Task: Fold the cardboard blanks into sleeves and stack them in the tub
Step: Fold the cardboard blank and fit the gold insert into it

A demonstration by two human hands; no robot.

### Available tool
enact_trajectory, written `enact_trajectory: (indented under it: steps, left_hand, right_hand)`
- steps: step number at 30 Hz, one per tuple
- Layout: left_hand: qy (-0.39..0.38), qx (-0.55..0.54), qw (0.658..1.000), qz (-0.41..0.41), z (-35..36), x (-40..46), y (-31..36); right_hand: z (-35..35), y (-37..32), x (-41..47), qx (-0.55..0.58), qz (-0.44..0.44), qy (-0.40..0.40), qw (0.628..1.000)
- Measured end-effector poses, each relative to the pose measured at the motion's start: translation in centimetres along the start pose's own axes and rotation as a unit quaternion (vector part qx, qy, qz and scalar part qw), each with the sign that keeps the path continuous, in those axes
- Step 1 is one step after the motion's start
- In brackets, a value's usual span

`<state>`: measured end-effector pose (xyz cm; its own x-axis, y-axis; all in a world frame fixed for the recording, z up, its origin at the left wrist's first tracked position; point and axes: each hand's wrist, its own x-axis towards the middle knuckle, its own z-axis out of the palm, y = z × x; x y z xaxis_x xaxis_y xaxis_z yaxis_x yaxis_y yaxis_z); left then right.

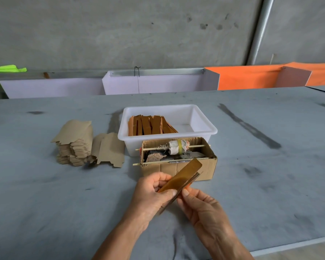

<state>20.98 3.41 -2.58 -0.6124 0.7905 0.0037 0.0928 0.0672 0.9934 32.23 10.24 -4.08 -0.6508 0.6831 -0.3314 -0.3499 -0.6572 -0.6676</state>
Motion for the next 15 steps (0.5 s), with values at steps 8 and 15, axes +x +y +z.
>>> enact_trajectory:
  steps: [8, 15]
  left_hand:
    - [-0.02, 0.053, 0.998, 0.024, 0.31, -0.24, -0.08]
    - [-0.025, 0.071, 0.997, -0.006, 0.63, -0.43, -0.47]
  right_hand:
    - [0.31, 0.41, -0.21, -0.119, -0.042, 0.05, 0.991]
    - [0.56, 0.65, -0.03, -0.136, -0.088, 0.082, 0.983]
